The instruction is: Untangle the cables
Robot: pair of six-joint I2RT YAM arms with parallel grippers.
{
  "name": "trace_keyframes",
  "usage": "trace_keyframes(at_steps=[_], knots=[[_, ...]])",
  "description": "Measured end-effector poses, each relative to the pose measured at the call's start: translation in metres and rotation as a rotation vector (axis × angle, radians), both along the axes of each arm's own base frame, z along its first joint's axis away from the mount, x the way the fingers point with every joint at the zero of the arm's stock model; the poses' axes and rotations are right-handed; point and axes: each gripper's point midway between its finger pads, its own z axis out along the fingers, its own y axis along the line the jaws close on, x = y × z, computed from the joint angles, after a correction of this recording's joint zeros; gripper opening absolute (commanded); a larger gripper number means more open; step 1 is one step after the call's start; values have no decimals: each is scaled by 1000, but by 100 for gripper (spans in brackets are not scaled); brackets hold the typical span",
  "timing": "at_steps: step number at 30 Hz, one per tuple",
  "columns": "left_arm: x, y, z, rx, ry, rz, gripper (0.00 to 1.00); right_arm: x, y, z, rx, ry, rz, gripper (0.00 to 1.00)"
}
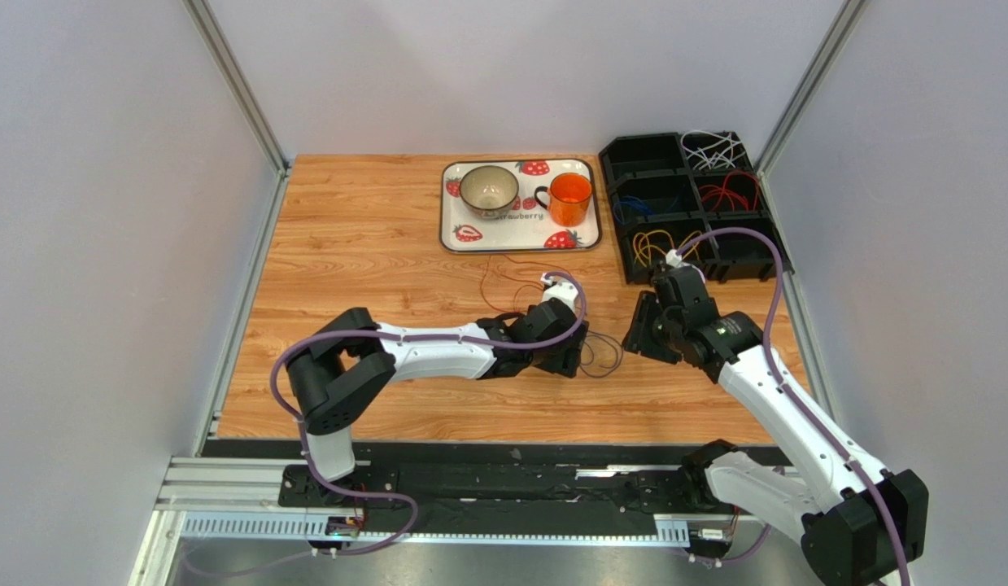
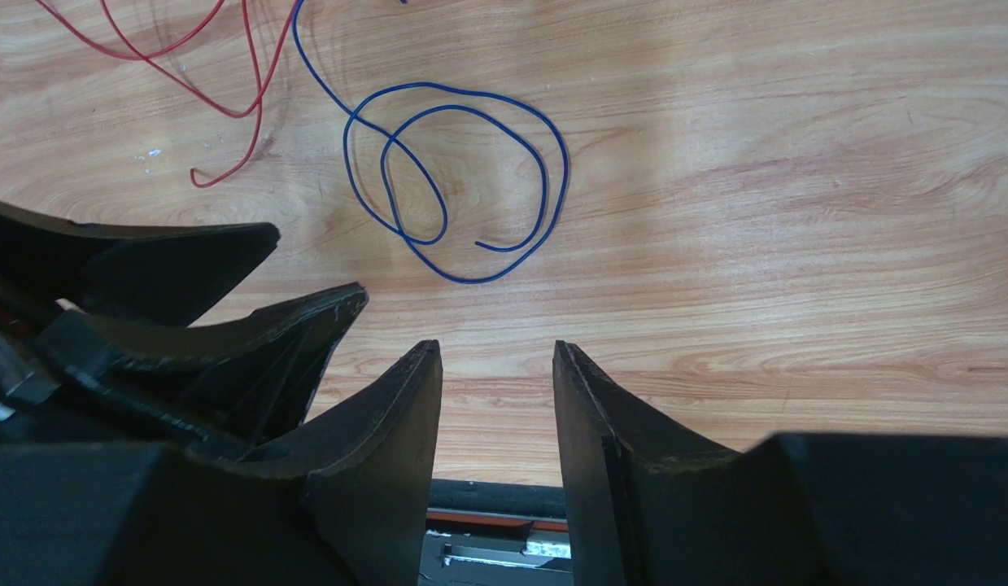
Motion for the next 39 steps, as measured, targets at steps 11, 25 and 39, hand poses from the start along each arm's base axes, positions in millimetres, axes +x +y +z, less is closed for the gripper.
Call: trace_keyframes(at_steps=[11, 25, 39], knots=[[8, -7, -28, 75, 34, 33, 62, -6, -1, -3, 11, 9, -6, 42], [24, -11, -29, 123, 10, 92, 49, -9, -2, -9, 8, 24, -10, 41], [35, -8, -32, 165, -5, 153, 28, -10, -2, -18, -4, 51, -10, 41]])
